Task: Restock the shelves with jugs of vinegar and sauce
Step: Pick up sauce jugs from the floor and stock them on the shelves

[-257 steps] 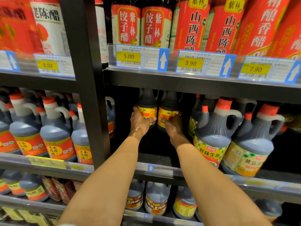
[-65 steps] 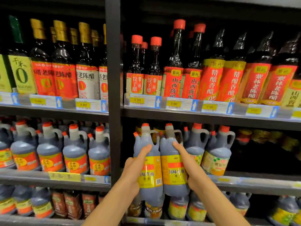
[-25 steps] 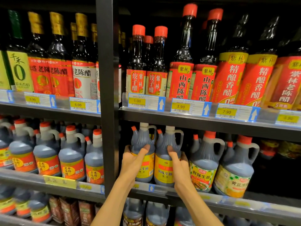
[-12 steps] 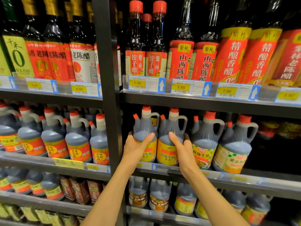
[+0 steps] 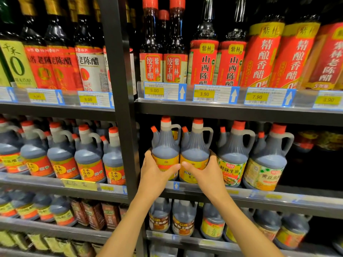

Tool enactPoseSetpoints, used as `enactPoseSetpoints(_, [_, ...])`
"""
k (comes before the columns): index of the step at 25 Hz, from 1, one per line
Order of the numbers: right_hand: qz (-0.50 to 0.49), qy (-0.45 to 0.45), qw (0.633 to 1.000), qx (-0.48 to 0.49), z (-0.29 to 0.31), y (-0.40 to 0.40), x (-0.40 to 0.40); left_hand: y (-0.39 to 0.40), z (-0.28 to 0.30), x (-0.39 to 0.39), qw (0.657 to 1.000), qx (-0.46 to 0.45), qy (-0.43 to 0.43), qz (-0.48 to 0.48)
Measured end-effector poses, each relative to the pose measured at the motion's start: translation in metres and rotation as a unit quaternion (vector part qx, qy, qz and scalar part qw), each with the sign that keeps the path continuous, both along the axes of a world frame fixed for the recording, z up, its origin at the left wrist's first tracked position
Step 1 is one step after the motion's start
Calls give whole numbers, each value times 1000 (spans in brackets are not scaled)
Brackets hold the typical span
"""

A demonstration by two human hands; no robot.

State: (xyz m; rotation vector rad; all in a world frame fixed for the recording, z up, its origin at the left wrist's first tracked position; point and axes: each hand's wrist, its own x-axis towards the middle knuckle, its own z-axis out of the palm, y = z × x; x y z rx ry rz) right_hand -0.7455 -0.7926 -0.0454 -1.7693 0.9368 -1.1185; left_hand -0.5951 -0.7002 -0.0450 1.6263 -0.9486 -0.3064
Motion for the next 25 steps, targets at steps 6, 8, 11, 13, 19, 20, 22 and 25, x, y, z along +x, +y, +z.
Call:
enactPoseSetpoints(6, [-2,26,999,-27,-1,-7,-2,-9,-1,3,999,13,-16,30])
enactPoseSetpoints(8, [12,19,1000,-17,-2,-11,0,-11,-2,4,999,23,-17,35])
enactPoseSetpoints(11, [40,21,999,4,-1,-20,6,-18,1,9,998,51,-10,41])
enactPoseSetpoints(13, [46,18,999,12,-1,-27,8,-25,5,14,997,62,3,38])
enactPoseSetpoints(19, [57,-2,997,45,-2,-42,19,-42,8,21,998,39,14,38])
enactPoseSetpoints(20, [58,-5,997,50,-3,-43,20,-45,9,22,998,39,26,36])
enactPoseSetpoints(22, [57,-16,996,62,-2,-47,23,-50,10,25,998,37,46,28])
enactPoseSetpoints(25, [62,-41,994,78,0,-48,31,-56,9,28,998,22,57,21])
